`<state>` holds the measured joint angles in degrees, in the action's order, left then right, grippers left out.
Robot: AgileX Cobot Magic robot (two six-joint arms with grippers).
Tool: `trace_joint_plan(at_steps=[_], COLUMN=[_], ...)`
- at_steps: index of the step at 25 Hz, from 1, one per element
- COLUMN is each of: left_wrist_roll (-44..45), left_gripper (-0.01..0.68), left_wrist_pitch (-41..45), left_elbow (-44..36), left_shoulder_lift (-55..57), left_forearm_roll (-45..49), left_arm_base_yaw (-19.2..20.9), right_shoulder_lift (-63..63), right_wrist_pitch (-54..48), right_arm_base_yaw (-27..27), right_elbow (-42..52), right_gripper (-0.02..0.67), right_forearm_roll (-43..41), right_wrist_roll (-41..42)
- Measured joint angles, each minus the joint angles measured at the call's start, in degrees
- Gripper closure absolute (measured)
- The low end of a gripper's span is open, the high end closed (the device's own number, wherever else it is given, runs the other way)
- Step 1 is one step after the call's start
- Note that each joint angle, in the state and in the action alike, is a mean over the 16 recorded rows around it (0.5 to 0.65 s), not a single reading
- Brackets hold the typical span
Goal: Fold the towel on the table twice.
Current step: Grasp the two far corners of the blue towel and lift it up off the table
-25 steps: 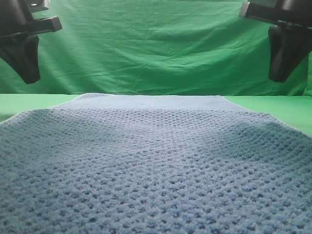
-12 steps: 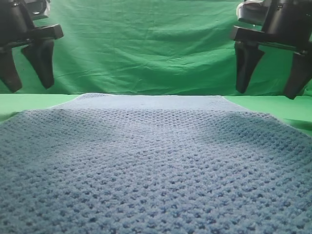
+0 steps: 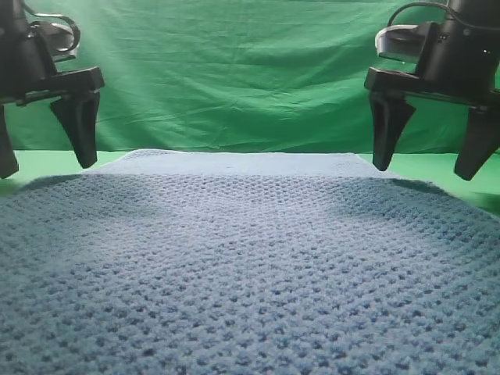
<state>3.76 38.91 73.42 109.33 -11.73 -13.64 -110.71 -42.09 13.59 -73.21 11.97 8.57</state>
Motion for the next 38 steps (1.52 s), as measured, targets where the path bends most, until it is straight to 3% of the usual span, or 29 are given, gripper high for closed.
trace_joint_plan(at_steps=[9, 12, 16, 23, 27, 32, 38], left_wrist_roll=[-0.2, 0.1, 1.5, 4.6, 6.3, 7.0, 6.4], left_gripper=[0.05, 0.099, 0.219, 0.493, 0.609, 0.67, 0.673], left_wrist_pitch=[0.4, 0.4, 0.7, 1.3, 1.7, 2.1, 3.1], left_elbow=[0.3, 0.4, 0.5, 0.5, 0.5, 0.6, 1.5], left_shoulder_lift=[2.0, 2.4, 2.8, 3.4, 3.6, 3.0, 0.0], left_forearm_roll=[-0.8, -2.3, -5.1, -10.0, -11.5, -11.5, -9.9], left_arm_base_yaw=[0.0, 0.0, 0.0, 0.0, 0.0, 0.0, 0.0], right_shoulder_lift=[-1.7, -1.9, -2.0, -2.2, -2.2, -1.2, 2.0], right_wrist_pitch=[1.0, 1.1, 1.4, 1.6, 1.5, 0.8, -0.7], right_arm_base_yaw=[0.0, 0.2, 0.5, 1.2, 1.6, 1.8, 1.9], right_elbow=[-0.3, -0.4, -0.5, -0.5, -0.5, -0.8, -3.1], right_gripper=[0.032, 0.049, 0.101, 0.338, 0.476, 0.619, 0.649], right_forearm_roll=[-0.2, -0.3, -0.4, -0.2, 0.0, -0.4, -1.6], right_wrist_roll=[0.2, 0.5, 1.1, 2.1, 2.5, 2.4, 2.1])
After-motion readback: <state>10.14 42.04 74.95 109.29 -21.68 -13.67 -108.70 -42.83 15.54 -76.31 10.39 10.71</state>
